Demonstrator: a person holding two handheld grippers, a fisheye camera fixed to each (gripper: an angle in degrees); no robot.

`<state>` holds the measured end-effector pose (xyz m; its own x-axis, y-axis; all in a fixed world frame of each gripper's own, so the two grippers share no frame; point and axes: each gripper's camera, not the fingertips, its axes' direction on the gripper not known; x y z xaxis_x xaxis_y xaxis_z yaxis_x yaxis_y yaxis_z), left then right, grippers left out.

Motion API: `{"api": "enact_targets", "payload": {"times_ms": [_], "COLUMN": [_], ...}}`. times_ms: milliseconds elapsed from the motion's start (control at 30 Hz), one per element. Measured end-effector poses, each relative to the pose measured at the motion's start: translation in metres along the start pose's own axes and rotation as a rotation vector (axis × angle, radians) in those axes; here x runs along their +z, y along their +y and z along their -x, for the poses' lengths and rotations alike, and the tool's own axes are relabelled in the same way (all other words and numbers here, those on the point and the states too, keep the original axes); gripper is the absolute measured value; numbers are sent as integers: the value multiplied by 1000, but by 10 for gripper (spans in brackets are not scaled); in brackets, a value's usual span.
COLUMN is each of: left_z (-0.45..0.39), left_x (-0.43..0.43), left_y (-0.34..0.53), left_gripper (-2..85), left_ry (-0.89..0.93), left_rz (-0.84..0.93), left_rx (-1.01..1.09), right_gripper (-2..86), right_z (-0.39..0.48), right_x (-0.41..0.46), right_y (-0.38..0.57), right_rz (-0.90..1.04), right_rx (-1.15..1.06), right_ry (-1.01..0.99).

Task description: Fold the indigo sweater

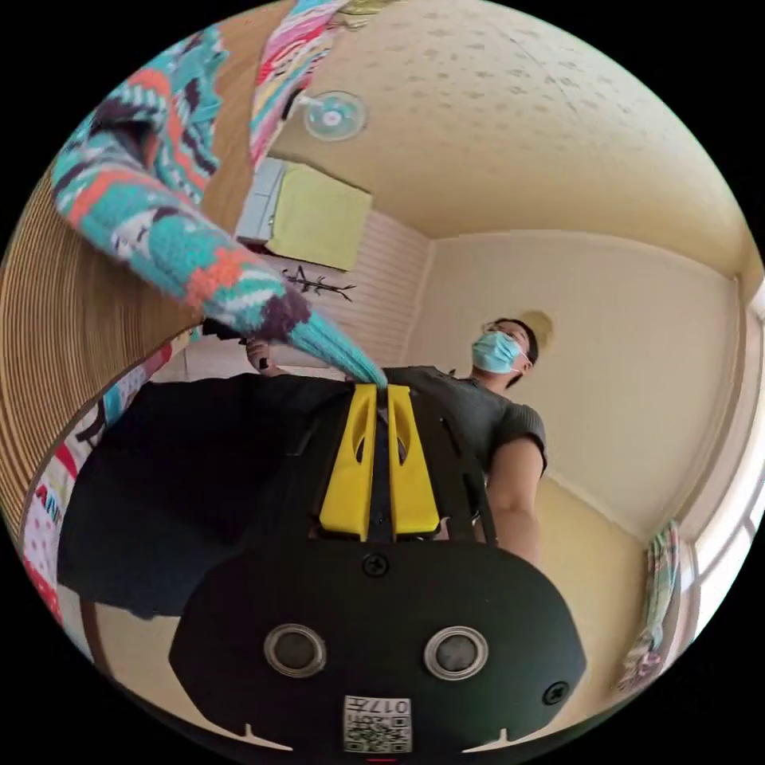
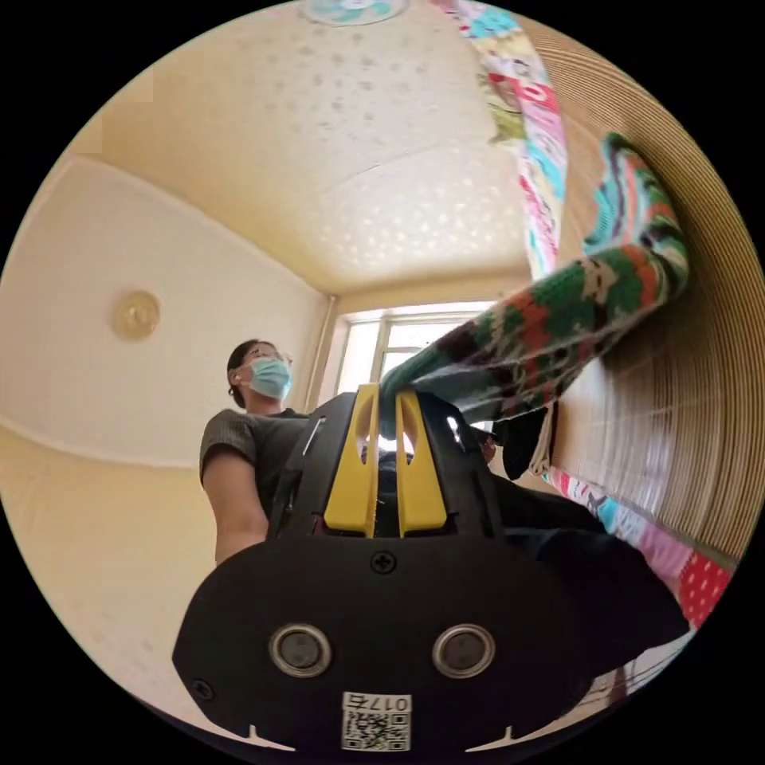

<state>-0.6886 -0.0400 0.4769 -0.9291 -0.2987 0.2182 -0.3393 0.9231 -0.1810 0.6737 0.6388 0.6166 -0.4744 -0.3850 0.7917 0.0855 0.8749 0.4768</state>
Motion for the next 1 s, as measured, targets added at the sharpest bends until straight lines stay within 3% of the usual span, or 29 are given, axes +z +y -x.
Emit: {"api": "enact_targets", "payload": {"times_ms": [100,233,267,300,333,367,400,467,533,633,700,800,900,1000], "left_z": [-18,-21,-12,-4,1,8,14,26,34,21,11,28,53,49], "left_x": [-2,-52,-71,-92,-103,-122,-133,-138,-139,-125,-96,-61,-41,-28], "left_y": [-9,-21,-26,-28,-28,-22,-18,-31,-63,-124,-163,-200,-216,-212], "left_gripper": [10,10,5,-4,-5,-7,-7,-5,1,83,138,134,96,53], "left_ry": [67,-138,-220,-190,-144,-64,-19,-13,-101,-546,-1013,-1348,-1452,-1453], "left_rz": [-25,-321,-452,-618,-724,-965,-1175,-1307,-1203,-883,-649,-378,-231,-218], "left_rx": [119,173,107,110,132,188,214,102,-81,-276,-397,-427,-448,-399], "right_gripper": [17,14,14,14,16,17,18,21,22,21,20,20,21,25], "right_z": [27,-1,-19,-32,-57,-79,-89,-122,-130,-134,-139,-140,-133,-118], "right_x": [28,-18,-39,-50,-71,-81,-81,-76,-68,-49,-39,-35,-47,-66], "right_y": [-19,-52,-64,-67,-67,-60,-60,-89,-131,-195,-217,-225,-210,-180], "right_rz": [102,-189,-308,-391,-609,-830,-914,-1018,-933,-753,-665,-615,-624,-685], "right_rx": [-123,-21,95,188,385,512,549,587,608,615,643,662,637,597], "right_ry": [-58,70,175,219,246,206,172,80,170,284,297,270,212,150]}}
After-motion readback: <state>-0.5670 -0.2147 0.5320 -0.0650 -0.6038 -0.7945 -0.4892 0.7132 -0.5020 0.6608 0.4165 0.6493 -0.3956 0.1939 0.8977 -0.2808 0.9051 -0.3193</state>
